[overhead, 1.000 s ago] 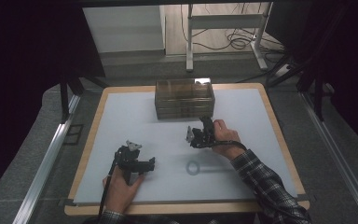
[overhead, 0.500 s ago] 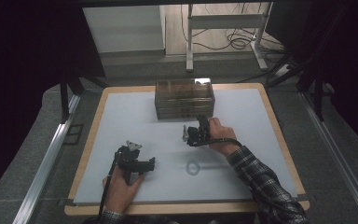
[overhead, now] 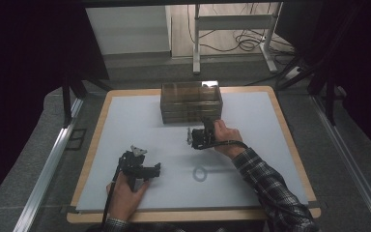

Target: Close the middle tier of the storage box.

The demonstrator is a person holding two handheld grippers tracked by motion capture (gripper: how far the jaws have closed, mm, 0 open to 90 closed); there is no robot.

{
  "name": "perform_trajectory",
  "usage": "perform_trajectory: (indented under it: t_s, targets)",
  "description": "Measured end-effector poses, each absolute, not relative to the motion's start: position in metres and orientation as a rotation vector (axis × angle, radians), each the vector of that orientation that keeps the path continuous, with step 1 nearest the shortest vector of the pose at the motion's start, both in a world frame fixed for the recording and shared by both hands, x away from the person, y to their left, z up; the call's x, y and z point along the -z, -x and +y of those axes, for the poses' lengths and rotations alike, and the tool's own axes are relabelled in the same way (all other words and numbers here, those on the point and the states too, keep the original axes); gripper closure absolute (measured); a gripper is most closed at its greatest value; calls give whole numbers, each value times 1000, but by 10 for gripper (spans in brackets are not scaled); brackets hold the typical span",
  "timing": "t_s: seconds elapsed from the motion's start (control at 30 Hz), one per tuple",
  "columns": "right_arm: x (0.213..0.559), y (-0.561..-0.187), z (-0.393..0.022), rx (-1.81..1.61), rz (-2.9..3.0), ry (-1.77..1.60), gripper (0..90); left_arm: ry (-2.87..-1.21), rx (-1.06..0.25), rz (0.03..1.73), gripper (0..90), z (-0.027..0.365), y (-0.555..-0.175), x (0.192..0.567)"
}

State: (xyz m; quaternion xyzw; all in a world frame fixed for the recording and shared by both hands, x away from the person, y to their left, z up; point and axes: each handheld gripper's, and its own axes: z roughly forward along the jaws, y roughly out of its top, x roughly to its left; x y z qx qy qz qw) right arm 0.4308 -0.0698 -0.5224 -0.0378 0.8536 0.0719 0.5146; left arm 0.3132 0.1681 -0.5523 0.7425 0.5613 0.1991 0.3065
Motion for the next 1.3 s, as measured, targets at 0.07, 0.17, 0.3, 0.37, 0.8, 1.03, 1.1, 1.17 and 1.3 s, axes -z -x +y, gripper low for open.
perform_trajectory:
  t_s: [0.07, 0.17, 0.3, 0.37, 0.8, 1.03, 1.1, 1.17, 1.3]
  targets:
    - [523, -433, -69, -195, 2064, 96, 467, -1965, -527, 1485, 0, 168, -313, 552]
    - [522, -435, -68, -177, 2052, 109, 481, -1965, -527, 1485, 0, 168, -313, 552]
    - [522, -436, -65, -153, 2033, 99, 510, -1965, -527, 1485, 0, 168, -313, 552]
    - [523, -437, -64, -151, 2021, 99, 520, -1965, -527, 1485, 0, 168, -313, 552]
    - [528, -443, -53, -127, 1974, 139, 593, -1965, -527, 1485, 0, 168, -313, 552]
    - [532, -448, -50, -121, 1939, 129, 633, -1965, -527, 1485, 0, 168, -313, 552]
    - [532, -450, -50, -104, 1939, 128, 647, -1965, -527, 1485, 0, 168, -313, 552]
    - [534, -451, -50, -109, 1925, 132, 662, -1965, -527, 1485, 0, 168, -313, 552]
    - [537, -452, -48, -98, 1911, 142, 695, -1964, -527, 1485, 0, 168, -313, 552]
